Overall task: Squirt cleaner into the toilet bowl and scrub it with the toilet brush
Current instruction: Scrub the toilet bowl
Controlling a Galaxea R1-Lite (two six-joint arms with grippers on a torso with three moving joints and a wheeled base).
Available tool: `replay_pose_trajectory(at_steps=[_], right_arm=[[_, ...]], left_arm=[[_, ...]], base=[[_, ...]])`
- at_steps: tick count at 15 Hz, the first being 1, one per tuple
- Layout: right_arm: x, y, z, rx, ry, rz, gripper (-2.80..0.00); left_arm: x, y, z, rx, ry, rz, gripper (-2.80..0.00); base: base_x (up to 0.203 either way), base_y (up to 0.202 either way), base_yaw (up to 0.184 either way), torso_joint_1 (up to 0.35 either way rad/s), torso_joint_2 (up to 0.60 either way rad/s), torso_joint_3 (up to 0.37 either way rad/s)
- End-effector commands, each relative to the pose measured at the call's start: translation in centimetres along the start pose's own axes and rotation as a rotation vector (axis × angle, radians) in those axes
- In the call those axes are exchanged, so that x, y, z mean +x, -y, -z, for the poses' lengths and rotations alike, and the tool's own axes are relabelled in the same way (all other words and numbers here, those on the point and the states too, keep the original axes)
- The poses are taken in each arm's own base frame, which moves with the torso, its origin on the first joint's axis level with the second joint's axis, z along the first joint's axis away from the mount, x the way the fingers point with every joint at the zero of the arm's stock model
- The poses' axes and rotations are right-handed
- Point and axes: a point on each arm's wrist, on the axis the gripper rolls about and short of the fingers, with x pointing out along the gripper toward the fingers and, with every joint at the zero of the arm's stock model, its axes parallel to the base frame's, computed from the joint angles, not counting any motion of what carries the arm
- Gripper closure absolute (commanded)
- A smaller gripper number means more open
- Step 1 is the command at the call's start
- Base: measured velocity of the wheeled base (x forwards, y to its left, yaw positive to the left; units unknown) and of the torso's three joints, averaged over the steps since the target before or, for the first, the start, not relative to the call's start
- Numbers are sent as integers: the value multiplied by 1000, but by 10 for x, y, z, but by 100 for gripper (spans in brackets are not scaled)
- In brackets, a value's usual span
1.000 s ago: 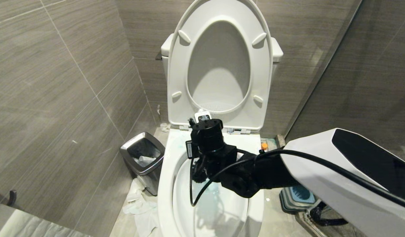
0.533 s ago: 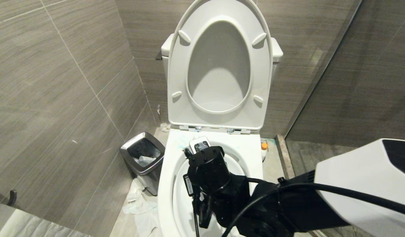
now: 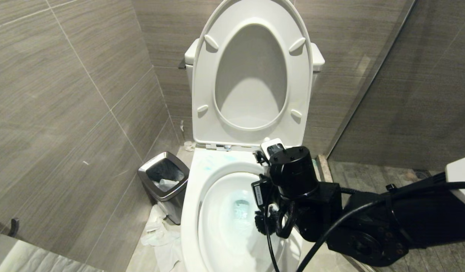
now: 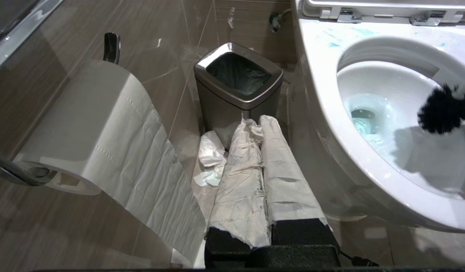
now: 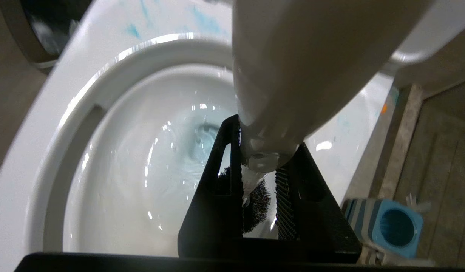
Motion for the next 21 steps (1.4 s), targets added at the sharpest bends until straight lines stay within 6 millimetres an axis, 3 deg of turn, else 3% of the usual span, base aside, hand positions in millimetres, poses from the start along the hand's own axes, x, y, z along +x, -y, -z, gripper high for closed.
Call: replay_pose_trajectory(at_steps=[1, 4, 6, 10, 13, 14, 16, 19, 21], right_arm=[[6, 3, -14, 22, 47, 16, 0], [22, -7, -22, 27, 78, 12, 0], [42, -17, -5, -4, 38, 13, 0], [100, -27, 42, -35, -49, 28, 0], [135, -27, 59, -17, -47, 44, 0], [133, -28, 55, -12, -35, 41, 0], [114, -28, 26, 13, 27, 24, 0], [65, -17, -37, 61, 140, -2, 0], [38, -7, -64, 68, 163, -12, 0]], left_arm=[[1, 0, 2, -2, -6, 0, 0], [1, 0, 2, 0, -6, 0, 0], [1, 0, 2, -2, -6, 0, 0], [1, 0, 2, -1, -6, 0, 0], [1, 0, 2, 0, -6, 0, 0], [1, 0, 2, 0, -6, 0, 0], [1, 0, 2, 0, -6, 0, 0], [1, 0, 2, -1, -6, 0, 0], [1, 0, 2, -1, -6, 0, 0]], base=[[0, 0, 0, 0, 0, 0], [0, 0, 0, 0, 0, 0], [0, 0, 0, 0, 0, 0], [0, 0, 0, 0, 0, 0], [0, 0, 0, 0, 0, 0], [0, 0, 0, 0, 0, 0], [0, 0, 0, 0, 0, 0], [0, 0, 0, 0, 0, 0], [0, 0, 0, 0, 0, 0]])
